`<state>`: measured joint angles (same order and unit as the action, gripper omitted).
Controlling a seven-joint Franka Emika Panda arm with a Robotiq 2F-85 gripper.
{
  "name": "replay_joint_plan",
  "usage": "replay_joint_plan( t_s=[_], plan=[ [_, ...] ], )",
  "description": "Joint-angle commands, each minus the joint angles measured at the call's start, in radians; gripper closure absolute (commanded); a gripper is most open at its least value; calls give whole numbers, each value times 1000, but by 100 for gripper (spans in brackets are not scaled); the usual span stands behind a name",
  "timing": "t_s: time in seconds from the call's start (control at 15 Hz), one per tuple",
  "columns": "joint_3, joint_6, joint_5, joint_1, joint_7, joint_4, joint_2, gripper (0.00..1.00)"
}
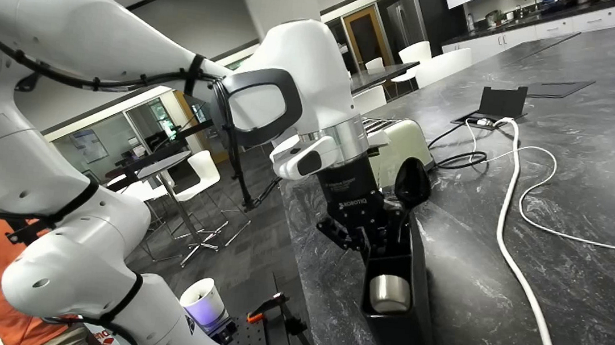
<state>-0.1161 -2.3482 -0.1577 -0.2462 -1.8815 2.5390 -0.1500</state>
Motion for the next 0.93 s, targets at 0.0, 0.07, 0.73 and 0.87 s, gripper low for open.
replay_joint_plan(
  t_s=[0.0, 0.07, 0.73, 0.87],
  plan=[
    [-2, -56, -34, -4, -64, 9, 13, 97],
    [-3, -67, -42, -4, -74, 7, 23, 97],
    [-25, -191, -52, 10, -77, 5, 91, 97],
    [-25, -186, -52, 11, -76, 2, 92, 97]
  ],
)
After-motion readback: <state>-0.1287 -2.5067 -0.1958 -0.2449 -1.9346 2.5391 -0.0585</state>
